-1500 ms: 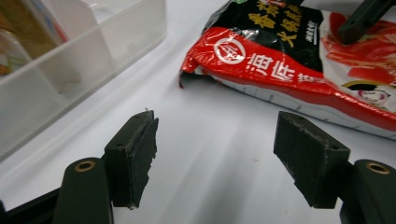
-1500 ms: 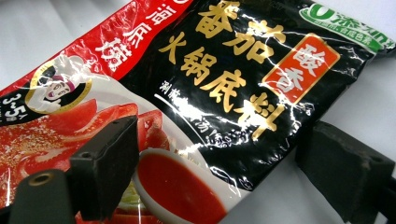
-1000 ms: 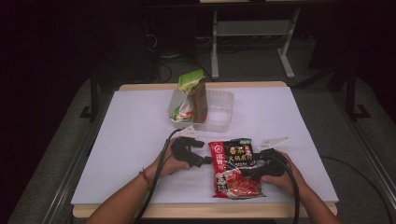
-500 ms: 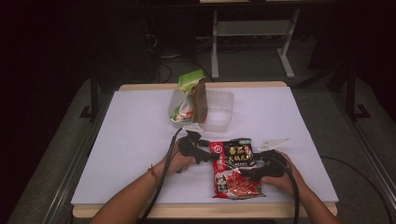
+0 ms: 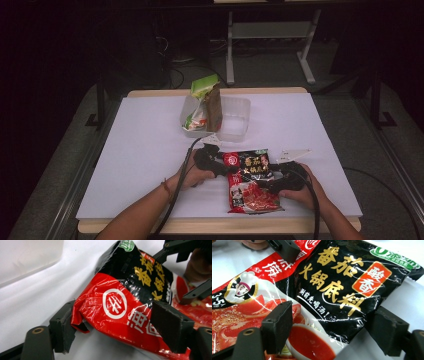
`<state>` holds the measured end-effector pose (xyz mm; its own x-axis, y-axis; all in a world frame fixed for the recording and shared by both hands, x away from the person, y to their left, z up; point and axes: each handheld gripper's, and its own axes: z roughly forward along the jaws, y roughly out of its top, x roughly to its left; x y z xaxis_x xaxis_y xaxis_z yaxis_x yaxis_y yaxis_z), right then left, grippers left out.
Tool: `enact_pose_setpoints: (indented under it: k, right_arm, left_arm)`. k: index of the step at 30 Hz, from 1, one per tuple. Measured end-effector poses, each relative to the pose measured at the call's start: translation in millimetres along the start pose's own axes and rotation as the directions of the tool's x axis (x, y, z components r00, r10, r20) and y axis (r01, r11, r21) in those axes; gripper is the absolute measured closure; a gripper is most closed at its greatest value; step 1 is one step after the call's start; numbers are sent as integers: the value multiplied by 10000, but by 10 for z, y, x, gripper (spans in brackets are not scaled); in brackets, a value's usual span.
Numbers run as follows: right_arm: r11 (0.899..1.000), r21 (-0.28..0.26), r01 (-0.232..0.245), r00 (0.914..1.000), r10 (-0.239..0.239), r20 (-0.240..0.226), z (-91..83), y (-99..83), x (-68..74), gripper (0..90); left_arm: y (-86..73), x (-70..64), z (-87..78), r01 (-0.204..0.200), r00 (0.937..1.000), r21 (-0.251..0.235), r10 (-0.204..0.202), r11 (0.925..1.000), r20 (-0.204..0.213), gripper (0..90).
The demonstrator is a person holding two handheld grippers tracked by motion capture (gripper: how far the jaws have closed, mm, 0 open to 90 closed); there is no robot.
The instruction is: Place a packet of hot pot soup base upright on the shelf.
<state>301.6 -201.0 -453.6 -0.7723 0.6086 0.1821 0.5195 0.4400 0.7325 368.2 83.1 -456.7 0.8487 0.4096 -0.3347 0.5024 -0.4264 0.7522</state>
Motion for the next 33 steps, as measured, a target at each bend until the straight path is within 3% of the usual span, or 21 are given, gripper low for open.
enact_pose_setpoints:
  k: [12, 19, 23, 26, 30, 32, 33]
  right_arm:
    - [9989, -468, 7, 9999, -1, 128, -57, -1, -8, 341]
    - [9939, -1092, -182, 9998, 192, 82, -140, -5, -52, 540]
    - [9917, -1276, -129, 9997, 153, 178, -167, -4, -50, 581]
    - [9908, -1353, -55, 9996, 94, 280, -167, 1, -34, 589]
    - [9886, -1506, -20, 9996, 64, 288, -177, 2, -33, 601]
    - [9875, -1573, 75, 9993, -19, 362, -186, 5, -29, 611]
    - [9868, -1619, 103, 9993, -42, 382, -192, 5, -29, 621]
  left_arm:
    - [21, -18, -51, 324, 9986, -706, -293, 9970, 434, 245]
    - [72, -68, -80, 147, 9990, -1376, -86, 9904, 448, 266]
    - [92, -75, -47, 133, 9992, -1397, -77, 9901, 403, 297]
    - [109, -70, 15, 363, 9992, -1232, -337, 9917, 227, 308]
    - [115, -73, 140, 610, 9981, -765, -609, 9952, 28, 247]
    - [117, -48, 177, 1077, 9938, -889, -1048, 9902, 362, 227]
    - [120, -41, 181, 1062, 9939, -907, -1028, 9902, 412, 231]
